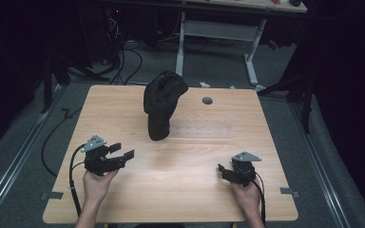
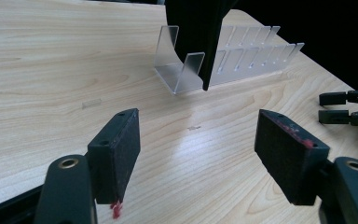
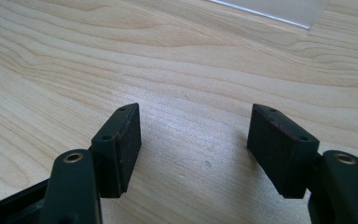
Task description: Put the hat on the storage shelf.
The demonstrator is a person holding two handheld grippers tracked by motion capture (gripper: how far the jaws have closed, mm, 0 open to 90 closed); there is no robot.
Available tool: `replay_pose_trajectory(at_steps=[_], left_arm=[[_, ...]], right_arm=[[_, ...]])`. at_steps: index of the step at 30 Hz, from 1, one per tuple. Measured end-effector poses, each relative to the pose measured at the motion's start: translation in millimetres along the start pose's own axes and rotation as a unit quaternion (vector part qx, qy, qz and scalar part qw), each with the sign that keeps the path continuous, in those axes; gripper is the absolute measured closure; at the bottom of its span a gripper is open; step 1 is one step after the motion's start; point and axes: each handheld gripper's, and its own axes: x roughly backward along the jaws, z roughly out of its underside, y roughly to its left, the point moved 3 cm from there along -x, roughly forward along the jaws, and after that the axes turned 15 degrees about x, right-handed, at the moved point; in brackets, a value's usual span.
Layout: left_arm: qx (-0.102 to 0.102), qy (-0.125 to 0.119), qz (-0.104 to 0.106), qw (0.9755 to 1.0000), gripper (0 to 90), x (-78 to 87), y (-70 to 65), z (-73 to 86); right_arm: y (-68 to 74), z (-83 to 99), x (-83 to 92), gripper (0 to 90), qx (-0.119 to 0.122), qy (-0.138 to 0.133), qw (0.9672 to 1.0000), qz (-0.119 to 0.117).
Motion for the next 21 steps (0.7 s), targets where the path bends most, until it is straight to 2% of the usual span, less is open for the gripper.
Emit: replay_pose_trajectory(at_steps=[21], left_arm=[[0.006, 0.020, -0.007, 0.9998, 30.7, -5.6, 3.0, 21.6]], right_arm=[[0.0, 0.0, 0.0, 35.1, 0.000, 0.000, 1.0000, 0.000]])
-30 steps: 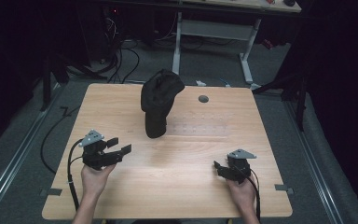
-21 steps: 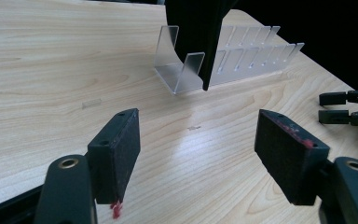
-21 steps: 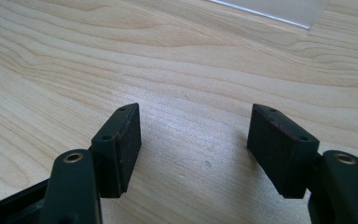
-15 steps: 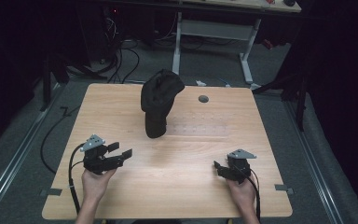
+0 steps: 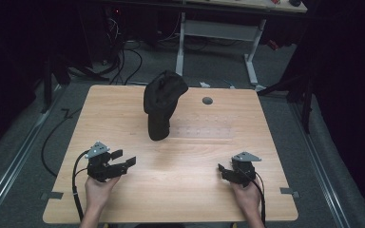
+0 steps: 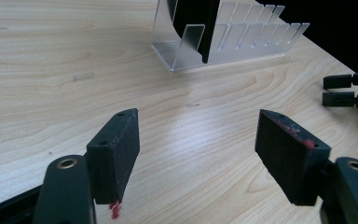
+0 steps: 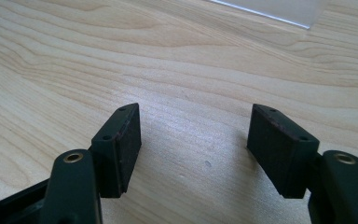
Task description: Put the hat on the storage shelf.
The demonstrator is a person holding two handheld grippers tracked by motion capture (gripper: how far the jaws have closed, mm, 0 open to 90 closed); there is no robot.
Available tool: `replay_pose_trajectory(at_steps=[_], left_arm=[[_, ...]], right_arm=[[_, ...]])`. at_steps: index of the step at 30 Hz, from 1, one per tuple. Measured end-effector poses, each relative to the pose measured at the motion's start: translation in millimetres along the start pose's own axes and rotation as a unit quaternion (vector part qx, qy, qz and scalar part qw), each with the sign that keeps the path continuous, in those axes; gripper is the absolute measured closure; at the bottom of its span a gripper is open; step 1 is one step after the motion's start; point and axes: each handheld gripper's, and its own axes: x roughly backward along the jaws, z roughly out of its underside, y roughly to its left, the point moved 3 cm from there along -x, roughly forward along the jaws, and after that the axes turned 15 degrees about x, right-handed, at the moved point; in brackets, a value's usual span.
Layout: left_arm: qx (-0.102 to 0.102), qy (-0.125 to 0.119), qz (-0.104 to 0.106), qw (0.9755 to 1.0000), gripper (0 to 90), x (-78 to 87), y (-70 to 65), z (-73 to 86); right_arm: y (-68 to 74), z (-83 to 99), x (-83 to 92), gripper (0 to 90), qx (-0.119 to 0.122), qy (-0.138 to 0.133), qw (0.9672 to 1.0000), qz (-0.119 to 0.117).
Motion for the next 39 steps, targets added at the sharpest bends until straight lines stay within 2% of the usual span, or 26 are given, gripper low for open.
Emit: replay_pose_trajectory(at_steps=[25, 35, 39], left_arm=[[-0.006, 0.026, -0.029, 0.9992, 30.0, -17.6, 6.4, 28.6], [-0.027, 0.042, -0.047, 0.9977, 29.7, -30.1, 4.2, 38.1], [-0.041, 0.045, -0.058, 0.9965, 29.4, -33.9, 2.5, 39.7]], right_arm=[[0.0, 0.0, 0.0, 35.1, 0.000, 0.000, 1.0000, 0.000], [0.0, 0.0, 0.0, 35.1, 0.000, 0.000, 1.0000, 0.000], [0.0, 0.0, 0.0, 35.1, 0.000, 0.000, 1.0000, 0.000]])
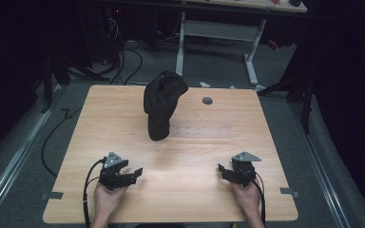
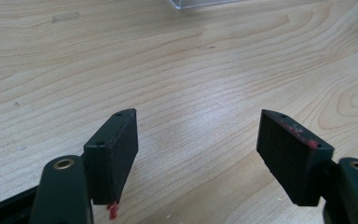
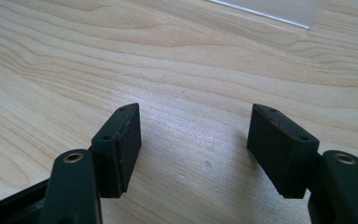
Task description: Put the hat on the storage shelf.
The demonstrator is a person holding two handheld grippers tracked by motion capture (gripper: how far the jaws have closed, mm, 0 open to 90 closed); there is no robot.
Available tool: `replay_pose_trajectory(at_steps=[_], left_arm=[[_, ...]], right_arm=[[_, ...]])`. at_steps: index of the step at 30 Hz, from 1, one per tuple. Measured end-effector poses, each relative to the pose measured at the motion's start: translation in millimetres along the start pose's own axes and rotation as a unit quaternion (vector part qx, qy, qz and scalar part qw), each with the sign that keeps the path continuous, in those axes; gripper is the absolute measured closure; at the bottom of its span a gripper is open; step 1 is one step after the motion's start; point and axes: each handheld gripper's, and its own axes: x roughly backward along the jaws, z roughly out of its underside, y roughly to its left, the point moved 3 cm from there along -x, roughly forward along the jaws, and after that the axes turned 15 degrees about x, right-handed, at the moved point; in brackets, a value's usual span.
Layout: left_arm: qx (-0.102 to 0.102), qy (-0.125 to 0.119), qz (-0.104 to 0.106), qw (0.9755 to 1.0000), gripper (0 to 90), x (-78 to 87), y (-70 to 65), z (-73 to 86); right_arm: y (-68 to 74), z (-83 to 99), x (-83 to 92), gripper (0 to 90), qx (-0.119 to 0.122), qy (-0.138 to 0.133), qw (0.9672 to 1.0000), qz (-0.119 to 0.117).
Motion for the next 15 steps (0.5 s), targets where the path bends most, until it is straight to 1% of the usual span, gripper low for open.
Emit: replay_pose_trajectory(at_steps=[6, 15], left_arm=[[-0.017, 0.004, -0.016, 0.9997, 29.2, -6.5, -3.0, 1.8], [-0.024, 0.002, -0.029, 0.9993, 29.0, -13.3, -4.5, 2.7]], right_arm=[[0.0, 0.0, 0.0, 35.1, 0.000, 0.000, 1.0000, 0.000], [0.0, 0.0, 0.0, 35.1, 0.000, 0.000, 1.0000, 0.000]])
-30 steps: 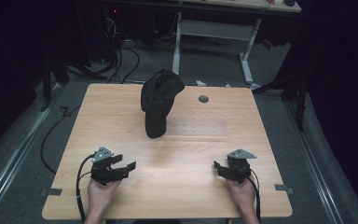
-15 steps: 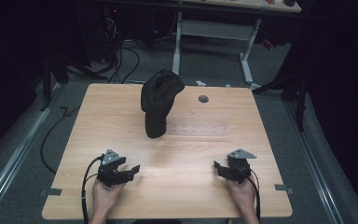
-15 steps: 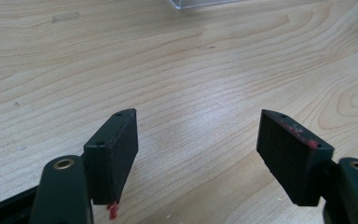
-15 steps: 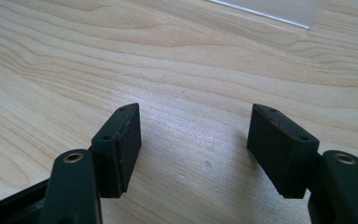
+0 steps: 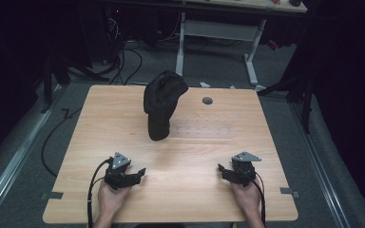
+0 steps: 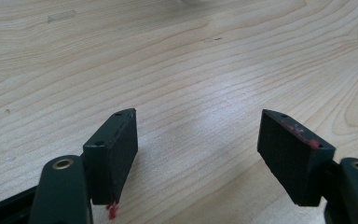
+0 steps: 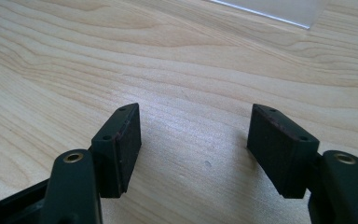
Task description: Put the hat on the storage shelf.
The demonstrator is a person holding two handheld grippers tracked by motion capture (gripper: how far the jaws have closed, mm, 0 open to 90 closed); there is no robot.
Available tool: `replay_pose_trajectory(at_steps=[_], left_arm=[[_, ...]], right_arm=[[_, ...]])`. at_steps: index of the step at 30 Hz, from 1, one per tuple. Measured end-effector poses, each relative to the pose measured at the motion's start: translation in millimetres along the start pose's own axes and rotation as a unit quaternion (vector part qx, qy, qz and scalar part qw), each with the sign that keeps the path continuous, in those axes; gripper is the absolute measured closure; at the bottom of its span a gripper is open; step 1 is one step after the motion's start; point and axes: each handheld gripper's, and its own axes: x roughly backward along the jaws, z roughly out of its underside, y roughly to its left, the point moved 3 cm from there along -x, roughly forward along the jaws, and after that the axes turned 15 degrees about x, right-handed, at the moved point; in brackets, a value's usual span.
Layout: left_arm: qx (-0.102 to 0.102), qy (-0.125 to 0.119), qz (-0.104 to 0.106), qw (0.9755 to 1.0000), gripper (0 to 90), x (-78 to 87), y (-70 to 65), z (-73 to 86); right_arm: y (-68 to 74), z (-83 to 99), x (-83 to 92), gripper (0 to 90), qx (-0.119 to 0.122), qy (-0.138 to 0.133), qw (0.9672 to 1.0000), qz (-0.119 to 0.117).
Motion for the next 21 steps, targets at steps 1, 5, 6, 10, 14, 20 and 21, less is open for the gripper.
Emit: replay_pose_trajectory(at_steps=[1, 5, 6, 10, 14, 20, 21], left_arm=[[-0.001, -0.001, -0.004, 1.0000, 29.0, -1.7, 0.0, 0.5], [-0.007, -0.001, -0.014, 0.9999, 28.9, -3.3, -1.0, 0.0], [-0.008, 0.002, -0.017, 0.9998, 28.9, -4.0, -1.2, -0.1], [-0.017, 0.014, -0.028, 0.9994, 27.3, -6.7, -2.9, 0.3], [-0.031, 0.019, -0.039, 0.9986, 25.6, -8.0, -6.2, 1.5], [-0.029, 0.018, -0.040, 0.9986, 25.3, -7.8, -6.4, 1.8], [-0.029, 0.018, -0.040, 0.9986, 25.3, -7.8, -6.4, 1.8]], right_arm=[[0.0, 0.0, 0.0, 35.1, 0.000, 0.000, 1.0000, 0.000], [0.0, 0.0, 0.0, 35.1, 0.000, 0.000, 1.0000, 0.000], [0.0, 0.0, 0.0, 35.1, 0.000, 0.000, 1.0000, 0.000], [0.0, 0.0, 0.0, 35.1, 0.000, 0.000, 1.0000, 0.000], [0.0, 0.0, 0.0, 35.1, 0.000, 0.000, 1.0000, 0.000], [0.0, 0.0, 0.0, 35.1, 0.000, 0.000, 1.0000, 0.000], [0.0, 0.0, 0.0, 35.1, 0.000, 0.000, 1.0000, 0.000]])
